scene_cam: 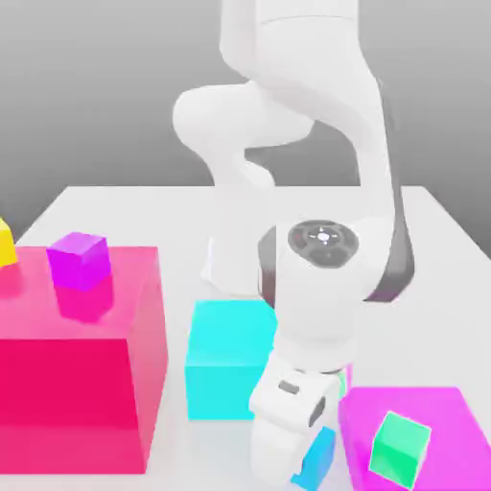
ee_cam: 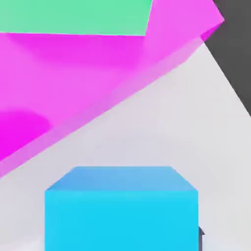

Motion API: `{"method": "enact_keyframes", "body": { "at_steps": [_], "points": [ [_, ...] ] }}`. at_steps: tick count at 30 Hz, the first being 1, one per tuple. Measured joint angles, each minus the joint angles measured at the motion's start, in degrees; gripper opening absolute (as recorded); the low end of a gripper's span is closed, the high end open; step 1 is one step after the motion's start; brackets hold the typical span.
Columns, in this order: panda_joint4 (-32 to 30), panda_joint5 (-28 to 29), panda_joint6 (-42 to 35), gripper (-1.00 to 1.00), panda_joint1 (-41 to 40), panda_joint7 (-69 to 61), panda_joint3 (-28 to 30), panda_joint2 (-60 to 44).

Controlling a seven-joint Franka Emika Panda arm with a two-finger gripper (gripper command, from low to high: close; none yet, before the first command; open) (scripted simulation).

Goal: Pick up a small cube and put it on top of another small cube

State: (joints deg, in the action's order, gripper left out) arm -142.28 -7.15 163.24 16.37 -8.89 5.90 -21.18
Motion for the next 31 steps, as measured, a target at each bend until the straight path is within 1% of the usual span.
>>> {"method": "enact_keyframes", "body": {
  "at_steps": [4,9,12,15,17,23,24,25,28,29,31],
  "points": [
    [-1.10,2.59,-6.30,-1.00,0.82,1.59,1.93,7.31],
    [5.38,2.16,-17.15,-1.00,-6.27,-3.50,8.05,13.88],
    [9.63,2.69,-24.03,-1.00,-13.59,-5.60,12.06,18.40],
    [10.63,5.23,-30.18,-1.00,-13.13,-2.18,15.46,23.44],
    [10.66,7.65,-34.40,-1.00,-19.11,1.59,17.92,27.10],
    [10.24,15.27,-46.24,-1.00,-29.87,13.47,21.99,37.81],
    [10.16,16.22,-47.65,-1.00,-31.51,14.99,22.40,39.43],
    [9.36,16.58,-47.11,-1.00,-32.29,15.62,22.82,39.73],
    [5.48,16.50,-41.47,-1.00,-32.98,15.63,24.02,37.87],
    [4.45,16.48,-39.85,1.00,-32.80,15.53,24.53,37.25],
    [4.45,16.47,-39.85,1.00,-32.79,15.53,24.53,37.25]
  ]
}}
